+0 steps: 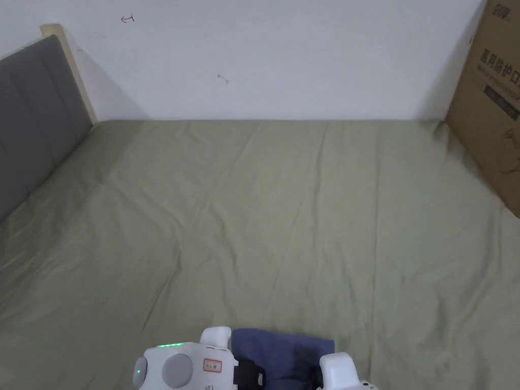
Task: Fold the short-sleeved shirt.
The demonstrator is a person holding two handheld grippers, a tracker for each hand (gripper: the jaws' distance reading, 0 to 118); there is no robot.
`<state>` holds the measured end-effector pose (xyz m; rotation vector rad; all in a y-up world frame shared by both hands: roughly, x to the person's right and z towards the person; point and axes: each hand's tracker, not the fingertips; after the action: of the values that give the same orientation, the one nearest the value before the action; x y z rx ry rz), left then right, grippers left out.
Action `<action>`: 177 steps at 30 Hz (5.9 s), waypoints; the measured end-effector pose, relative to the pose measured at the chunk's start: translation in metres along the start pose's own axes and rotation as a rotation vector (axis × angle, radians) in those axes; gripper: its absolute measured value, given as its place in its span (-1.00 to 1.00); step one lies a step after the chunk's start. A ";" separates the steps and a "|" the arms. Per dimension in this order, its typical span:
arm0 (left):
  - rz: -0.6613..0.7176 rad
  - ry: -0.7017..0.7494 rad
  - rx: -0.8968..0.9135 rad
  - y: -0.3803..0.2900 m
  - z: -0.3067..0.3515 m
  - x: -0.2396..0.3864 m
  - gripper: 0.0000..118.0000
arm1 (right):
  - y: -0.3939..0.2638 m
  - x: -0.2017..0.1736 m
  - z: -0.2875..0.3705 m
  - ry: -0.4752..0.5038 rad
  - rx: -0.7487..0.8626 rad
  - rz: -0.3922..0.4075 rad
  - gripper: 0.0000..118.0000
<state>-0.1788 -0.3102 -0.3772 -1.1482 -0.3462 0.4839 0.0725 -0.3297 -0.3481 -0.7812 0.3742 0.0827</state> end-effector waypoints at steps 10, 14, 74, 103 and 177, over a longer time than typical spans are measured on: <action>-0.068 0.080 0.071 0.024 0.073 -0.041 -0.66 | 0.045 0.014 0.051 -0.003 0.158 0.040 -1.00; -0.058 0.207 0.106 0.042 0.121 -0.086 -0.66 | 0.063 0.015 0.062 -0.021 0.208 0.070 -1.00; -0.417 0.471 1.176 0.027 0.287 0.144 -0.61 | 0.182 0.048 0.276 -0.247 0.774 0.028 -1.00; -0.487 0.364 1.169 0.008 0.226 0.176 -1.00 | 0.171 0.060 0.282 -0.279 0.777 0.020 -1.00; -0.486 0.385 1.172 0.005 0.231 0.168 -1.00 | 0.169 0.051 0.285 -0.283 0.786 0.043 -1.00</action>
<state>-0.1526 -0.0390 -0.2920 0.0174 0.0347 -0.0207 0.1700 -0.0132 -0.2949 0.0194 0.1289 0.0767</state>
